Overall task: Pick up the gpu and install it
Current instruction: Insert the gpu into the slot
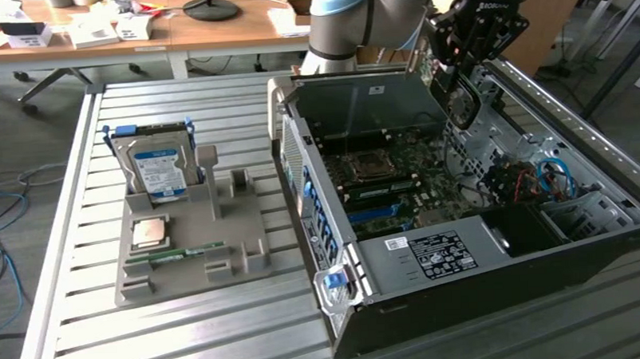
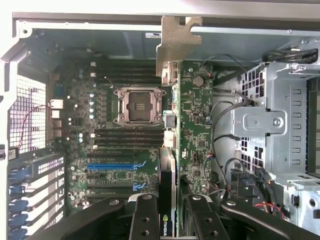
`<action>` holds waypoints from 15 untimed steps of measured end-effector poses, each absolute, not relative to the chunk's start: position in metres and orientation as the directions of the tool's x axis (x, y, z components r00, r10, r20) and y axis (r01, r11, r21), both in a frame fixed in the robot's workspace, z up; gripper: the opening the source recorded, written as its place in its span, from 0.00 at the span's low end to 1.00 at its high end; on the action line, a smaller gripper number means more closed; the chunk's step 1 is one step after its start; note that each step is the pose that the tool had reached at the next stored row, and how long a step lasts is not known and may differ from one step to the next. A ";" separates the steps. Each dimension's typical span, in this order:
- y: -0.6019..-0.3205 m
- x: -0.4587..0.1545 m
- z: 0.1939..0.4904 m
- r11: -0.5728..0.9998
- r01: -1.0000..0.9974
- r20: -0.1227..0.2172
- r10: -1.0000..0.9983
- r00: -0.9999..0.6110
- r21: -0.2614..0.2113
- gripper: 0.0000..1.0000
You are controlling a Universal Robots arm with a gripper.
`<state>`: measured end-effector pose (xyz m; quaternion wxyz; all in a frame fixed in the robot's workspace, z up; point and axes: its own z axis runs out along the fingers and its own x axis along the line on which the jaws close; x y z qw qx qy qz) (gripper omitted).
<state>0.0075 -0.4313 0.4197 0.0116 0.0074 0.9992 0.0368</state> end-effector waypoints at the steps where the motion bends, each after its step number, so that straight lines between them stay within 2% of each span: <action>1: -0.431 0.007 0.420 0.997 0.010 -0.023 0.012 -1.000 0.074 0.26; 15: -0.431 0.007 0.419 0.995 -0.065 -0.023 -0.064 -0.998 0.074 0.26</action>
